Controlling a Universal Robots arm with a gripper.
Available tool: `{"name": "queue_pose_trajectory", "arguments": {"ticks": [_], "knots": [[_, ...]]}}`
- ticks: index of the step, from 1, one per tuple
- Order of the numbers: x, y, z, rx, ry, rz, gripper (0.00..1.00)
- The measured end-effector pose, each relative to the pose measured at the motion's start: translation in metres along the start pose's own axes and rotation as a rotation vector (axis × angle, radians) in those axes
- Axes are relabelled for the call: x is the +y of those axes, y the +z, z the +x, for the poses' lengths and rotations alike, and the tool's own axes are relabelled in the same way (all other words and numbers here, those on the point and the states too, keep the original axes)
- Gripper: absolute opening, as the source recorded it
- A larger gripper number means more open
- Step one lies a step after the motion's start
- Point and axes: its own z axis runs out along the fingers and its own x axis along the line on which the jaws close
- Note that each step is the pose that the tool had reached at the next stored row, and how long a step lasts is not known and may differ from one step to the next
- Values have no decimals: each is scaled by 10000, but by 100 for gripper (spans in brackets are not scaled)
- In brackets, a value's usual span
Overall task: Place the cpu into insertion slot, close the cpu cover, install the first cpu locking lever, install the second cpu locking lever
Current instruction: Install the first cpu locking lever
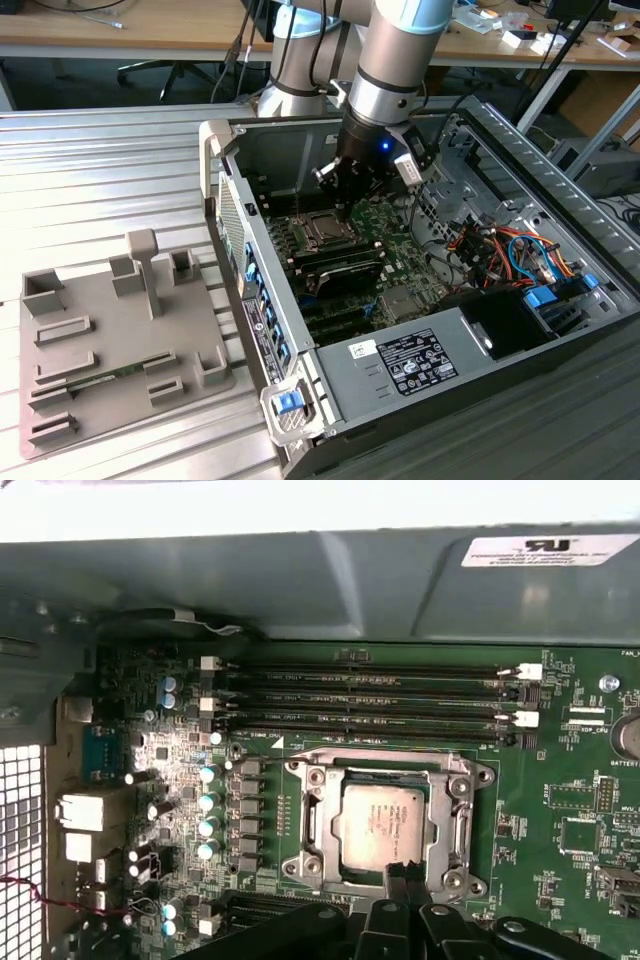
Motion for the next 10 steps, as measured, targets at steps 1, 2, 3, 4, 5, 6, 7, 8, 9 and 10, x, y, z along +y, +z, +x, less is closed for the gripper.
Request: {"name": "queue_pose_trajectory", "arguments": {"ticks": [1,2,3,4,5,6,7,8,9,10], "knots": [[0,0,0,-8,-8,-152,11],[0,0,0,-16,-11,-300,11],[0,0,0,-28,-19,-567,11],[0,1,0,-38,-40,-759,11],[0,0,0,-40,-189,-798,11],[0,0,0,-45,-419,-845,11],[1,1,0,-48,-572,-859,11],[1,1,0,-48,-632,-866,11],[0,0,0,-48,-634,-867,11],[0,0,0,-48,-634,-869,11]]}}
